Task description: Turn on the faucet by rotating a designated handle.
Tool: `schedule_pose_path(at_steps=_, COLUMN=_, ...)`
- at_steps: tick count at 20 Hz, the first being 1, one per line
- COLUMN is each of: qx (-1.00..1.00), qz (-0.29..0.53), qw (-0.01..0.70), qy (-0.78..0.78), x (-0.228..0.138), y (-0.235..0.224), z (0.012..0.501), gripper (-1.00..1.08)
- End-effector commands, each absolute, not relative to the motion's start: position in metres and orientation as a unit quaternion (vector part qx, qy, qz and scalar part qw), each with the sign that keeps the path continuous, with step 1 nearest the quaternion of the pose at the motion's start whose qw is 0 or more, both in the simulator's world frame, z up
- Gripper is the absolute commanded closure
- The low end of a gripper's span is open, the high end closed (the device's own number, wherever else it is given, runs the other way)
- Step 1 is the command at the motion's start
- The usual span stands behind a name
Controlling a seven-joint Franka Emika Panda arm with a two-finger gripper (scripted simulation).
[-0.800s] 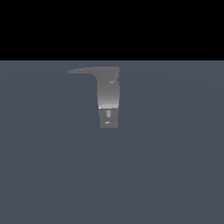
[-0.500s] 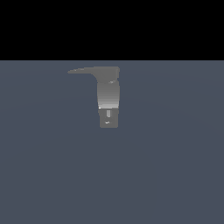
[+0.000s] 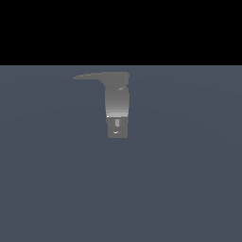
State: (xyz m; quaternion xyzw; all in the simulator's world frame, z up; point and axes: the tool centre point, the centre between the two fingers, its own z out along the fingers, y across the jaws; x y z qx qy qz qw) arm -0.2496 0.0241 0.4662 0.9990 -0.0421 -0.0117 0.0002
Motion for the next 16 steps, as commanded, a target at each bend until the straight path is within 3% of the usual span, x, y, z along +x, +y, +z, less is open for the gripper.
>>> schedule_pose_path(at_steps=1, qx=0.998, qz=-0.012, qw=0.0, qy=-0.06, x=-0.245, y=0.033, z=0.461, gripper=1.08)
schedule_pose_path(at_steps=16, qx=0.979, qz=-0.011, qw=-0.002, qy=-0.204, x=-0.198, y=0.099, z=0.419, gripper=1.08)
